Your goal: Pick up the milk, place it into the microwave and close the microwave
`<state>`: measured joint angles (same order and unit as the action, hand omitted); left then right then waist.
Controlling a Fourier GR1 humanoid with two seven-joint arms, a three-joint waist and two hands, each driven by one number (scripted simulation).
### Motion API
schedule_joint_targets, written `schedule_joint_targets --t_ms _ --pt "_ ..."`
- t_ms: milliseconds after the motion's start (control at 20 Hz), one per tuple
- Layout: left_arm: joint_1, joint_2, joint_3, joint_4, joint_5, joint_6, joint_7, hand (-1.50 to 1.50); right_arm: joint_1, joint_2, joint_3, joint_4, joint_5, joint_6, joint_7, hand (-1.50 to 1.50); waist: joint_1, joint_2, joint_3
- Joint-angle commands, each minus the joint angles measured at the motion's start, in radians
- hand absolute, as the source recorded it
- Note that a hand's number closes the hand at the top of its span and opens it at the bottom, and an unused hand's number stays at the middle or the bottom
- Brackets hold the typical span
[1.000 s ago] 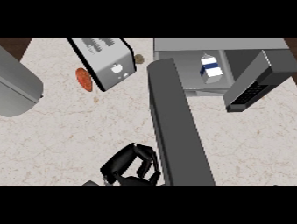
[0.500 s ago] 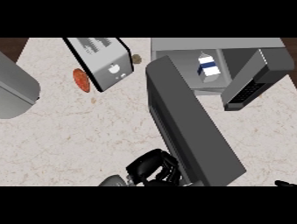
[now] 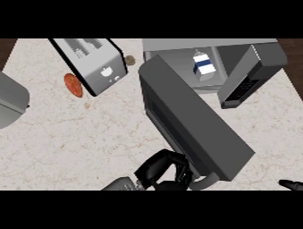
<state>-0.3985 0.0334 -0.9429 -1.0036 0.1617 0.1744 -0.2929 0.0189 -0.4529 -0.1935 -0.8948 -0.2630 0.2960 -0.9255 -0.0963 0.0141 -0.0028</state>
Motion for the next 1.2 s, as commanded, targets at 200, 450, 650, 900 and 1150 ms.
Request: schedule_joint_targets --t_ms 200,450,650,900,1150 --pt "-0.152 -0.032 -0.073 -0.022 0.153 0.121 0.026 1.50 -0.018 -0.011 0.041 -0.101 -0.043 0.105 0.009 -1.50 -0.078 0.007 -0.003" --pt "-0.207 -0.032 -0.081 -0.005 0.216 0.177 0.017 1.50 -0.053 -0.013 0.072 -0.139 -0.047 0.089 0.051 -1.50 -0.112 0.022 -0.004" --pt "-0.322 -0.032 -0.041 0.014 0.234 0.234 0.003 1.50 -0.061 -0.049 0.091 -0.176 -0.051 0.114 0.077 -1.50 -0.146 0.023 -0.003" --pt "-0.421 -0.032 -0.020 0.042 0.286 0.265 0.011 1.50 -0.100 -0.074 0.098 -0.203 -0.068 0.119 0.111 -1.50 -0.185 0.036 0.000" --pt "-0.492 -0.032 -0.001 0.086 0.328 0.299 0.019 1.50 -0.140 -0.084 0.104 -0.237 -0.099 0.134 0.141 -1.50 -0.225 0.050 0.002"
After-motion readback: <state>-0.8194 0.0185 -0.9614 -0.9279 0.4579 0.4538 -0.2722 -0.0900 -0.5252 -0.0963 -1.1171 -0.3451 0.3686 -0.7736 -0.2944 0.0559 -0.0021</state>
